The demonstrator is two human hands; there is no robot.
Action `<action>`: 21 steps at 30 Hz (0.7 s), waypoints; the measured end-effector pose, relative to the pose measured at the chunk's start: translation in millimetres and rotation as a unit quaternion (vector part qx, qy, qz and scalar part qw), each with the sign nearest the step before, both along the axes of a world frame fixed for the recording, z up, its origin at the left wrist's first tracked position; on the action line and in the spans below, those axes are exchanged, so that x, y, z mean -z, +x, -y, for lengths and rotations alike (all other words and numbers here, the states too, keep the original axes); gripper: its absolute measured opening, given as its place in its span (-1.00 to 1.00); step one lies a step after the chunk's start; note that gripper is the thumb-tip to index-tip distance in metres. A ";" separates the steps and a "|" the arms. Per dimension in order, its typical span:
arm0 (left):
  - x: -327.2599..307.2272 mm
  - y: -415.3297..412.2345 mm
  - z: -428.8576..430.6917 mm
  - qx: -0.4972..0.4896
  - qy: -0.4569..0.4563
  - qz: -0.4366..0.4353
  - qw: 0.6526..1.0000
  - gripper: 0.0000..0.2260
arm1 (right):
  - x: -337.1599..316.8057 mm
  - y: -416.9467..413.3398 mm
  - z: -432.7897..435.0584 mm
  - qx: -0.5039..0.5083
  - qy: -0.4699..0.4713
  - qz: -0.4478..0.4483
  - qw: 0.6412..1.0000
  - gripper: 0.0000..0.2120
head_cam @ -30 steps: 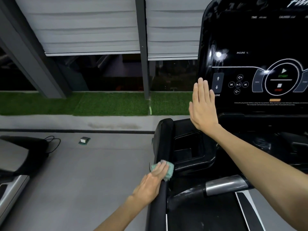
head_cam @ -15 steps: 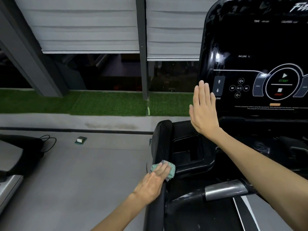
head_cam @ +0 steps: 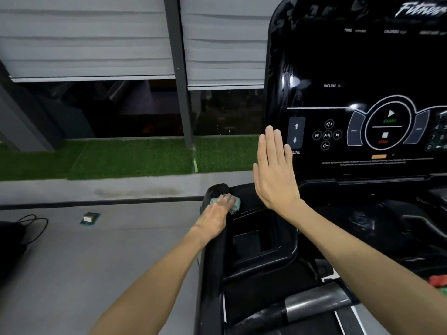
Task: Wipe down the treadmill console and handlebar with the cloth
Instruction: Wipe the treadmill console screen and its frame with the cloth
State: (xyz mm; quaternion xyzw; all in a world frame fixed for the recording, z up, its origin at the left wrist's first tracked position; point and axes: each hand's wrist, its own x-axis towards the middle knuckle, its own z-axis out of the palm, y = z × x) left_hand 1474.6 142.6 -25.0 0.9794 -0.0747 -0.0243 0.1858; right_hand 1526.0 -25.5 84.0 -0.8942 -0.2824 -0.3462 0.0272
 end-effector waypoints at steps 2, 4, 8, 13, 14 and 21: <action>-1.8 23.3 -2.2 -0.011 0.006 -0.011 1.000 -0.44 | 1.6 0.9 -1.0 -0.001 0.005 0.004 1.000 -0.37; -5.1 42.4 -3.6 -0.025 0.009 -0.023 0.999 -0.45 | 3.3 1.2 -0.9 0.001 0.003 0.010 1.000 -0.37; -5.6 50.9 -5.1 -0.021 -0.001 -0.034 0.999 -0.45 | 2.7 2.0 -1.3 0.006 0.001 0.013 1.000 -0.37; 0.6 20.6 -5.4 0.002 -0.014 0.002 1.000 -0.46 | 1.3 0.5 -2.3 0.007 0.004 0.010 1.000 -0.37; -0.1 11.2 -3.0 0.004 -0.016 0.002 1.000 -0.46 | 1.0 0.0 -2.0 0.005 0.004 0.006 1.000 -0.37; -4.5 -77.0 11.3 -0.002 -0.044 -0.010 0.999 -0.43 | -3.6 -4.4 -0.5 -0.002 0.005 -0.014 1.000 -0.37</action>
